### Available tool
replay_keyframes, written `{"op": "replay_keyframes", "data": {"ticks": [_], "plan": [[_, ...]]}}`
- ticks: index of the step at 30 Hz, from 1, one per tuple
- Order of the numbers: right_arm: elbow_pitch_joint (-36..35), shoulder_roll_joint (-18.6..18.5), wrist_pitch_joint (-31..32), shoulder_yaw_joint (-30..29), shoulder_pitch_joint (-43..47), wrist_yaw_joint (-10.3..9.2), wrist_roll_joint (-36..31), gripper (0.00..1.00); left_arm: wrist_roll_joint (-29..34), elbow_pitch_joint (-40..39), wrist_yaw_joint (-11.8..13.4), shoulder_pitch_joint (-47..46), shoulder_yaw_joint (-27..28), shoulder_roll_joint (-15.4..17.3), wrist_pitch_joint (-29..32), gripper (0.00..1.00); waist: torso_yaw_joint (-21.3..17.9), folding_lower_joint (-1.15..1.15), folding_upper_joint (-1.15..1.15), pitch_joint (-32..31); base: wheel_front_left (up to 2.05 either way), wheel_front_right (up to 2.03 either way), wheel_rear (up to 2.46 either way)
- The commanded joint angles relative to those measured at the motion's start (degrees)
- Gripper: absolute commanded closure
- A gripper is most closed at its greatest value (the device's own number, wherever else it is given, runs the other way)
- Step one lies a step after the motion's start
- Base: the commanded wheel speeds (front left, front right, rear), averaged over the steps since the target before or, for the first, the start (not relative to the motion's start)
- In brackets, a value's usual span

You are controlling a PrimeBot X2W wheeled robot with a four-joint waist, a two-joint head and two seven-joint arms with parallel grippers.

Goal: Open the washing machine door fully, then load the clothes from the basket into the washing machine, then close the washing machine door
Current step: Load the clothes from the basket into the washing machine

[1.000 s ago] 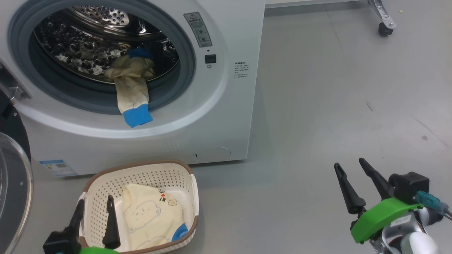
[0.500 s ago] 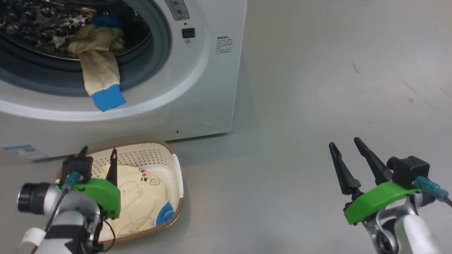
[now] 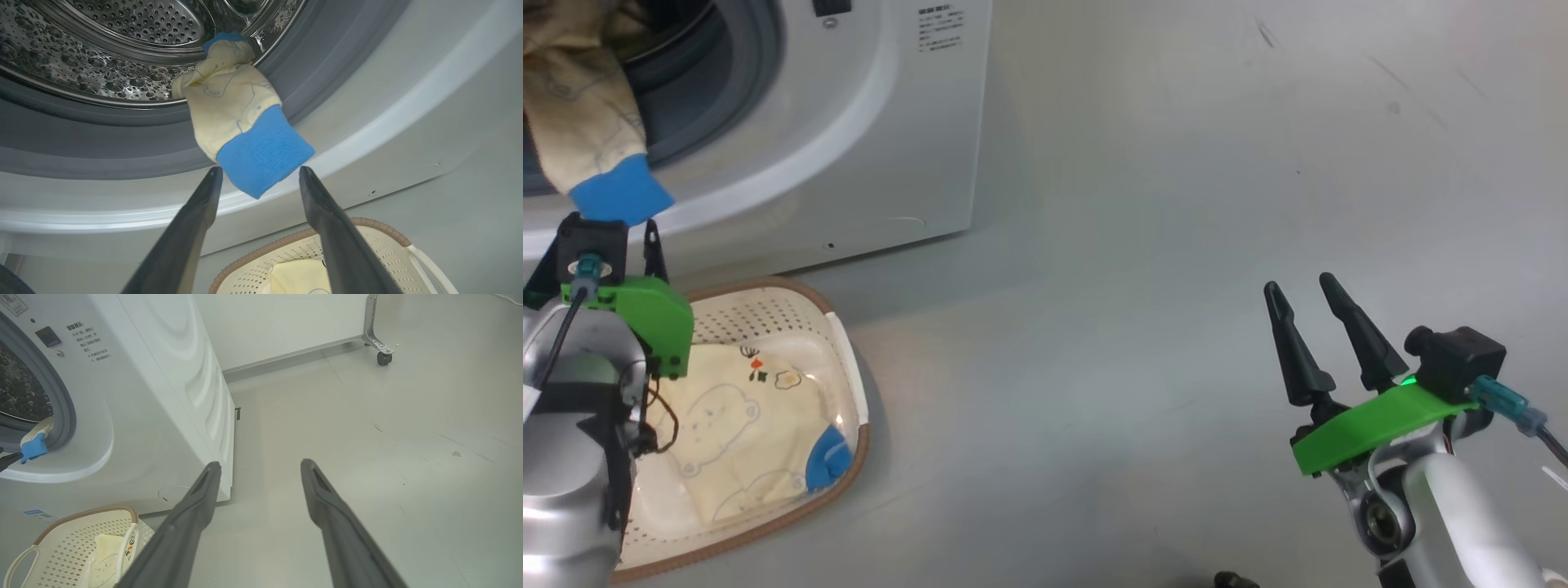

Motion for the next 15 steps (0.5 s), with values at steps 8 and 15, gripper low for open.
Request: {"op": "replay_keyframes", "data": {"ticks": [8,15], "plan": [[1.54,-0.11,-2.53,3.57,-4.06,0.00,3.61,0.00,2.89,3.95,2.84,-7.19,0.49,5.32,-0.99,0.00,-4.52,0.00,0.00,5.99,0.00,0.00,0.00],[1.93,-0.11,-2.80,3.50,-5.10,0.00,4.48,0.00,3.92,7.40,4.43,-9.91,-0.68,5.62,-3.52,0.00,-4.73,0.00,0.00,7.26,0.00,0.00,0.00]]}}
